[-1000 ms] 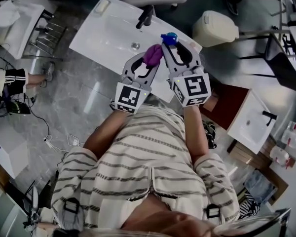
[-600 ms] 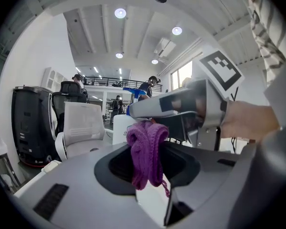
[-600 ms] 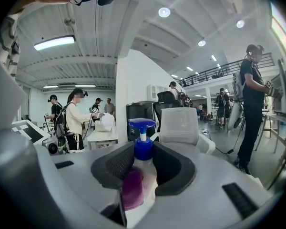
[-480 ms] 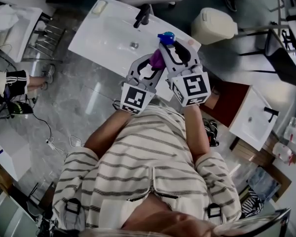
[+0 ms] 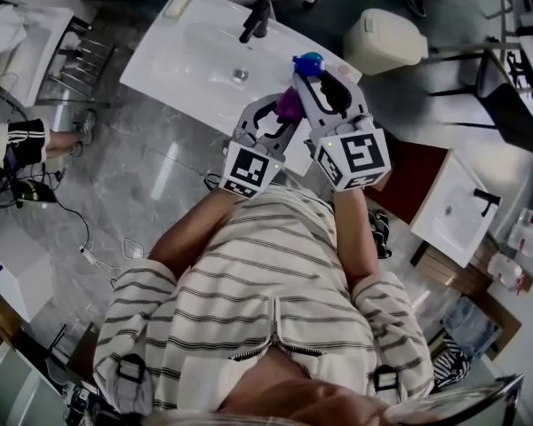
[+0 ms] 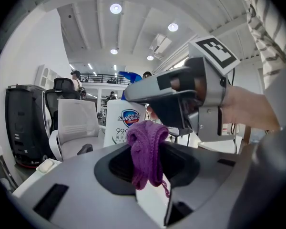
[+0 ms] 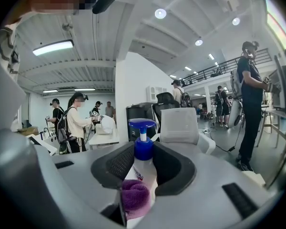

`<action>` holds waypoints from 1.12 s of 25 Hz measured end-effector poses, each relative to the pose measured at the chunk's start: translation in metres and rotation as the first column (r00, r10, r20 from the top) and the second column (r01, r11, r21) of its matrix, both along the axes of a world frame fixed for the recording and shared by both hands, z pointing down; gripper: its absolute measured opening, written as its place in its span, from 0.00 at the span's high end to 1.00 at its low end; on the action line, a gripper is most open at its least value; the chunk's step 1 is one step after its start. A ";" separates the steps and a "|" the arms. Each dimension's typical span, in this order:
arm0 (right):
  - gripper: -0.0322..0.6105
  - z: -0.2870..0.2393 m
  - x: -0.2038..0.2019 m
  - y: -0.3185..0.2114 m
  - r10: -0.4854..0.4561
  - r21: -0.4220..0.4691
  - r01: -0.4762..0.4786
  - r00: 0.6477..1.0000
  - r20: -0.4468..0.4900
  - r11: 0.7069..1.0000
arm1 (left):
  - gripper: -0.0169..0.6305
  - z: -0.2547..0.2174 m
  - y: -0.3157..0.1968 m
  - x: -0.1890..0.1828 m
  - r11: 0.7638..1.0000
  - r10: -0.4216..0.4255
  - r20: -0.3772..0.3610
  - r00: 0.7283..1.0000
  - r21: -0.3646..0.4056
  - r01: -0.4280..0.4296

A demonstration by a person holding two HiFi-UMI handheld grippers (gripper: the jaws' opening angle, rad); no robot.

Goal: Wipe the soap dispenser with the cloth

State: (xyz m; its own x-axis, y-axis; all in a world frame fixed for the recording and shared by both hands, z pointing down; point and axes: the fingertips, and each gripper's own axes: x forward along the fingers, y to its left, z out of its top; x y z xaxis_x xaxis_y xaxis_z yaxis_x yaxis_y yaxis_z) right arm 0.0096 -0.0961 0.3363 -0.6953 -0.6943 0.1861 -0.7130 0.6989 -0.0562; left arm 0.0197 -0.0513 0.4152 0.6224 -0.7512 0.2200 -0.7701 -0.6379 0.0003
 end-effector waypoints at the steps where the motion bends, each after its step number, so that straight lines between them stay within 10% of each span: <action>1: 0.74 -0.002 0.002 0.001 0.001 0.000 -0.001 1.000 0.005 1.000 | 0.77 0.002 0.000 0.001 1.000 0.000 0.002 1.000 -0.003 0.000; 28: 0.74 -0.007 0.014 0.013 -0.010 0.006 0.010 1.000 0.025 1.000 | 0.77 0.001 0.007 -0.030 0.997 -0.076 -0.018 0.997 -0.031 0.076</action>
State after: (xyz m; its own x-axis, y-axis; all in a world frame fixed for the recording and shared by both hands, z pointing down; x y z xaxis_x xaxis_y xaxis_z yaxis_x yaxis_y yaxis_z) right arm 0.0238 -0.0832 0.3297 -0.7064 -0.6883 0.1649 -0.7045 0.7063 -0.0696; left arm -0.0103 -0.0448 0.4159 0.5678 -0.7898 0.2321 -0.8161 -0.5769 0.0336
